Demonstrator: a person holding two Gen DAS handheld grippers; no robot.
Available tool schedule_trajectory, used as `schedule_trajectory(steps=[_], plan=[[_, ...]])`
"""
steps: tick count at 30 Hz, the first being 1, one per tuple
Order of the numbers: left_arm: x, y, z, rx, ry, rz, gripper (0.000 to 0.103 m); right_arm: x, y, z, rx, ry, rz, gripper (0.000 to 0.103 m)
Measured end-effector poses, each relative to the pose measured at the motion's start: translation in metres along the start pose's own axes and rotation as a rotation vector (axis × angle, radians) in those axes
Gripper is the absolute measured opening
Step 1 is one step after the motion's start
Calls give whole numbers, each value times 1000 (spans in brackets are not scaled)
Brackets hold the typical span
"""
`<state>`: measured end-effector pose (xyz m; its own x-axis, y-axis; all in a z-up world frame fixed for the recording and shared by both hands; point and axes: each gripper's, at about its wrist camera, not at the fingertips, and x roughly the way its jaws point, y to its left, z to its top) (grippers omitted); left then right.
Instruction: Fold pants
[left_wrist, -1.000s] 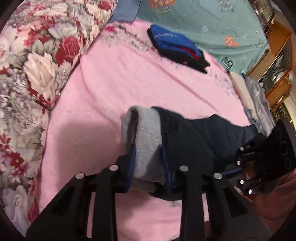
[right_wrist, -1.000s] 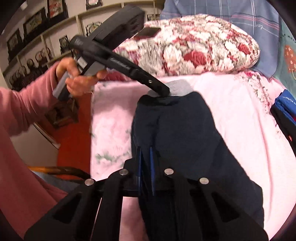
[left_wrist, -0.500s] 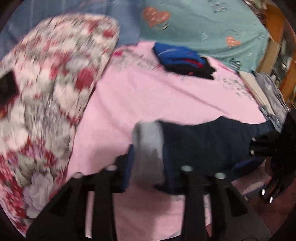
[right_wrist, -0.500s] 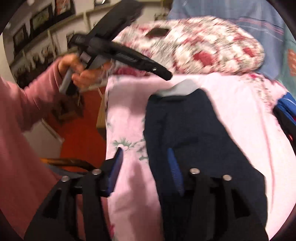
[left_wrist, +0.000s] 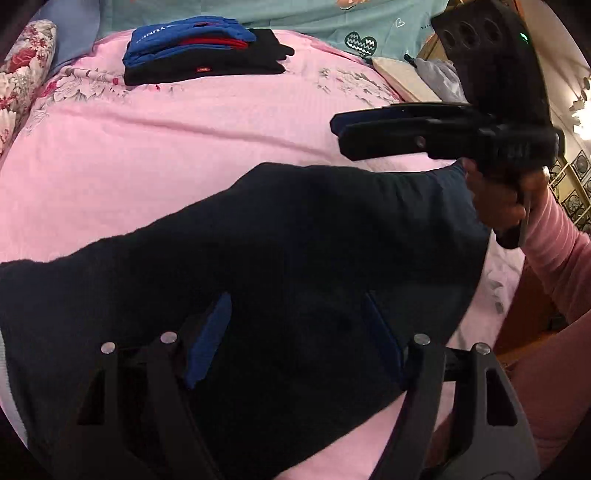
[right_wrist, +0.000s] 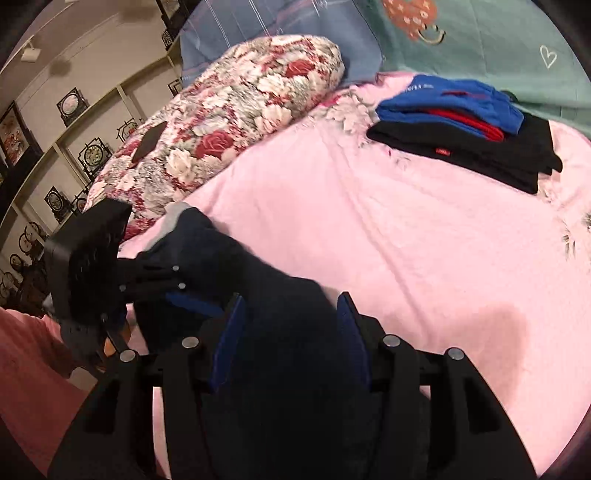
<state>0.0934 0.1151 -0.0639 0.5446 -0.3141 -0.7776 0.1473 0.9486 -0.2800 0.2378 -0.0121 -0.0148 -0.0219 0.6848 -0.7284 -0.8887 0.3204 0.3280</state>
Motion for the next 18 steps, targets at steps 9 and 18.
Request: schedule_trajectory(steps=[9,18], plan=[[-3,0,-16,20,-90,1,78,42,-18,9,-12,260,145,53],[-3,6,-11,-14,-93,-63,80,23,6,-4,-162,332,292,58]])
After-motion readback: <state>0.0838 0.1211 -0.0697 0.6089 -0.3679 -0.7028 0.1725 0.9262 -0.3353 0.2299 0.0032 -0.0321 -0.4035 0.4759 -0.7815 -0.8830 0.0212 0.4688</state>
